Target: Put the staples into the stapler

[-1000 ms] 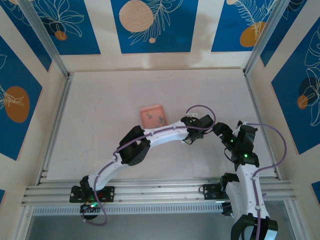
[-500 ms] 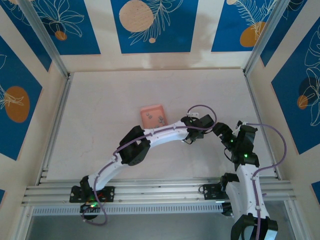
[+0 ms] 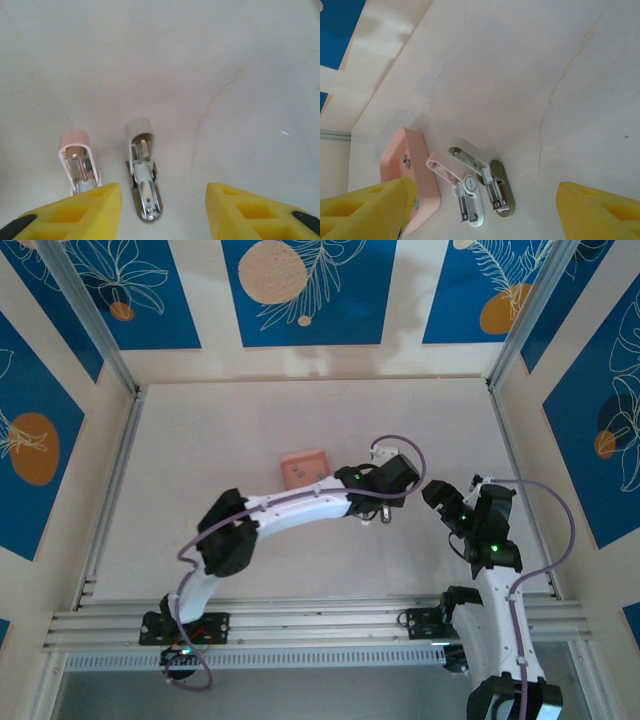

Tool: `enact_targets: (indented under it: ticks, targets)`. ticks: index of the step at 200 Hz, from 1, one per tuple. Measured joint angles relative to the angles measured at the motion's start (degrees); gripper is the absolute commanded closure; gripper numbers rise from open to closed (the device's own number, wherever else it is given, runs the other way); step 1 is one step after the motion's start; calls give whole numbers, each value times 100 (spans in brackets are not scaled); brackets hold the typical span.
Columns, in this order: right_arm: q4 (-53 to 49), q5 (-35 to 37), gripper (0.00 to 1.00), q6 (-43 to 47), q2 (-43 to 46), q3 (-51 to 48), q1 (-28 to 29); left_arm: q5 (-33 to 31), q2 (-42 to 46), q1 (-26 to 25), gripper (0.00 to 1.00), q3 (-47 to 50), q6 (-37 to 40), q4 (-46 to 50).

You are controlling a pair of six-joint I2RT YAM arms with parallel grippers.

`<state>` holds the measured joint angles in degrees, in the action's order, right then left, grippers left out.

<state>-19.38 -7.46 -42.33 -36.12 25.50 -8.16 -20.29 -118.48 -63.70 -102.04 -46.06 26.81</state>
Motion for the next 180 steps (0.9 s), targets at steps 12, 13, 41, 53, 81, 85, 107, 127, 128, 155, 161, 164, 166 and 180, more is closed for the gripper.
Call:
enact_targets:
  ticks: [12, 13, 41, 53, 81, 85, 107, 127, 128, 155, 161, 164, 166, 180]
  targets:
    - [-2, 13, 23, 0, -7, 13, 157, 243, 446, 61, 54, 549, 186, -343]
    - [-2, 13, 23, 0, -9, 13, 168, 262, 474, 66, 54, 581, 205, -361]
    - [2, 136, 23, 22, -186, 50, 671, 933, 1311, 435, 51, 1738, 850, -866]
    - [2, 201, 23, 37, -339, 85, 859, 1191, 1528, 669, 49, 2070, 1091, -909]
    - [0, 282, 23, 114, -717, 201, 1233, 1856, 1786, 1270, 43, 2507, 1808, -811]
    - [-4, 280, 23, 131, -765, 229, 1276, 1937, 1792, 1344, 43, 2518, 1912, -765]
    - [2, 280, 23, 195, -968, 378, 1451, 2227, 1790, 1668, 41, 2507, 2638, -459]
    - [20, 284, 23, 216, -1047, 444, 1561, 2396, 1668, 1777, 38, 2352, 3270, -42]
    - [20, 282, 24, 216, -1051, 444, 1569, 2400, 1657, 1777, 38, 2343, 3298, -31]
    - [22, 299, 24, 216, -1073, 446, 1685, 2588, 1207, 1834, 36, 1963, 3947, 404]
    - [20, 302, 24, 216, -1073, 446, 1705, 2632, 1082, 1836, 36, 1893, 4068, 474]
    - [20, 302, 24, 216, -1073, 446, 1714, 2658, 1029, 1838, 36, 1864, 4113, 516]
    - [20, 302, 24, 216, -1073, 446, 1718, 2680, 992, 1838, 36, 1847, 4148, 542]
    - [2, 302, 24, 216, -1073, 450, 1751, 2861, 710, 1838, 36, 1709, 4332, 728]
